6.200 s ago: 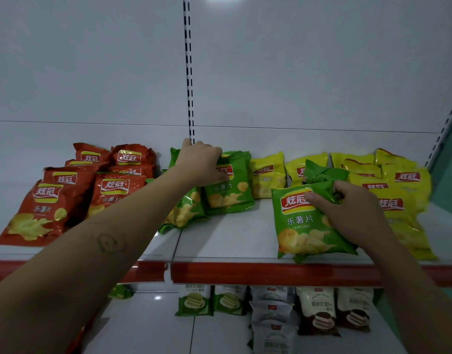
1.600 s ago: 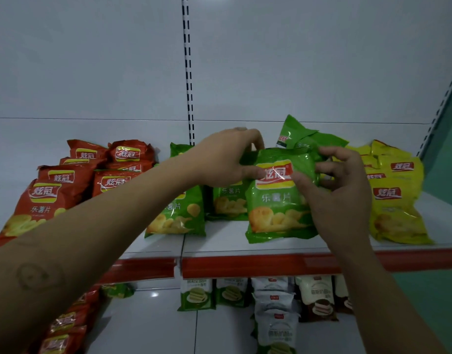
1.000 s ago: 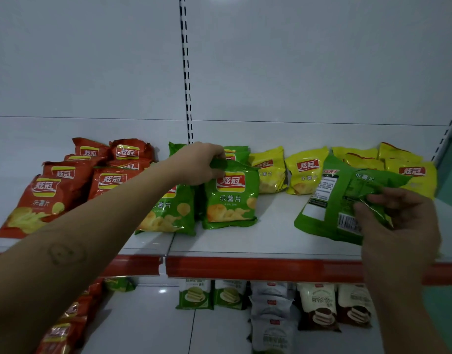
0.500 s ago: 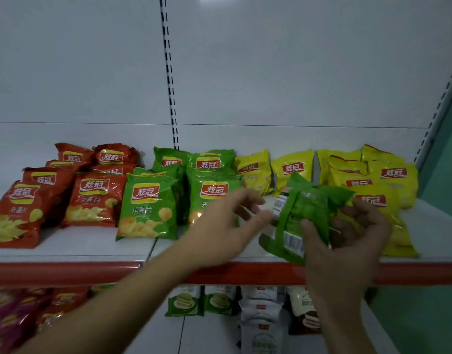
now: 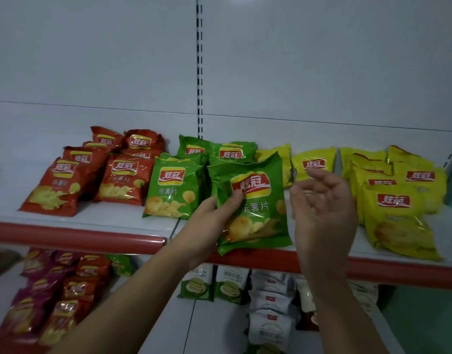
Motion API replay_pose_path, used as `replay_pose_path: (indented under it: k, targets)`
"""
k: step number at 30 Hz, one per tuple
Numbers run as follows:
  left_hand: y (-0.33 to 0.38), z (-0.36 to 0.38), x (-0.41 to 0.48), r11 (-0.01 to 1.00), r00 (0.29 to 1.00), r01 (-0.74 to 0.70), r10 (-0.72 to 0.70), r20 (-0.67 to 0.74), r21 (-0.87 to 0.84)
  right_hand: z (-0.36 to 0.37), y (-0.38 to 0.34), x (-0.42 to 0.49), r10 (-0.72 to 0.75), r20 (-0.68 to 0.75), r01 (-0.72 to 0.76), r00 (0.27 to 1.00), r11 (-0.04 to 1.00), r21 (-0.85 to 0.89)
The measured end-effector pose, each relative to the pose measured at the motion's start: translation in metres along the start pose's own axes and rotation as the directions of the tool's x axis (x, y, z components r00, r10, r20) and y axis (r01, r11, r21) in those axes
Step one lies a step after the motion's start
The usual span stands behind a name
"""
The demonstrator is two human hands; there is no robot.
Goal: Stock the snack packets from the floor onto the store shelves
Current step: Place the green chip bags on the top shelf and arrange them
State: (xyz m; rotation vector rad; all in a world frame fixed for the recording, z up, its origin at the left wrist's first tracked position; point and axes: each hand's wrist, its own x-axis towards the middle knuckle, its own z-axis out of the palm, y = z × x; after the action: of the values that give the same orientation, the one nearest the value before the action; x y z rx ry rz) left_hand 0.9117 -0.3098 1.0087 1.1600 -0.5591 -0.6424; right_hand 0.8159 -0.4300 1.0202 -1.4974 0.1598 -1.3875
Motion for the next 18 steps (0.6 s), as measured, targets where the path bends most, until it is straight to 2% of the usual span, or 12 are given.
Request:
replay_pose_path:
  k: [2, 3, 5, 7, 9, 11, 15, 17, 18]
  targets:
    - [0.003, -0.008, -0.009, 0.999, 1.0, 0.007, -0.008, 0.029, 0.032, -0.002, 0.0, 0.007, -0.008, 0.037, 0.016, 0.999, 0.977, -0.211]
    - [0.003, -0.012, -0.013, 0.998, 0.998, -0.007, 0.003, 0.056, 0.06, -0.002, 0.0, 0.011, 0.038, 0.113, -0.002, 0.993, 0.954, -0.3]
    - [0.005, -0.019, -0.022, 0.985, 0.993, -0.045, 0.027, 0.111, 0.164, 0.001, 0.0, 0.018, 0.187, 0.283, -0.075, 0.941, 0.929, -0.362]
    - [0.005, -0.024, -0.033, 0.939, 0.987, -0.075, 0.023, 0.157, 0.334, 0.007, 0.002, 0.021, 0.301, 0.328, -0.218, 0.895, 0.939, -0.266]
    - [0.0, -0.029, -0.04, 0.891, 0.98, -0.096, 0.006, 0.2, 0.445, 0.014, 0.005, 0.018, 0.351, 0.224, -0.31, 0.909, 0.93, -0.198]
    - [-0.008, -0.033, -0.046, 0.894, 0.979, -0.098, 0.006, 0.205, 0.437, 0.023, 0.006, 0.012, 0.348, 0.13, -0.313, 0.928, 0.922, -0.23]
    - [-0.016, -0.046, -0.053, 0.942, 0.988, -0.098, 0.054, 0.144, 0.32, 0.038, -0.001, 0.0, 0.273, 0.108, -0.239, 0.956, 0.937, -0.253]
    - [-0.012, -0.057, -0.055, 0.946, 0.988, -0.125, 0.092, 0.121, 0.301, 0.043, -0.004, -0.003, 0.256, 0.172, -0.224, 0.951, 0.957, -0.185]
    - [-0.008, -0.063, -0.055, 0.943, 0.988, -0.143, 0.116, 0.104, 0.302, 0.045, -0.006, -0.003, 0.268, 0.262, -0.235, 0.927, 0.96, -0.151]
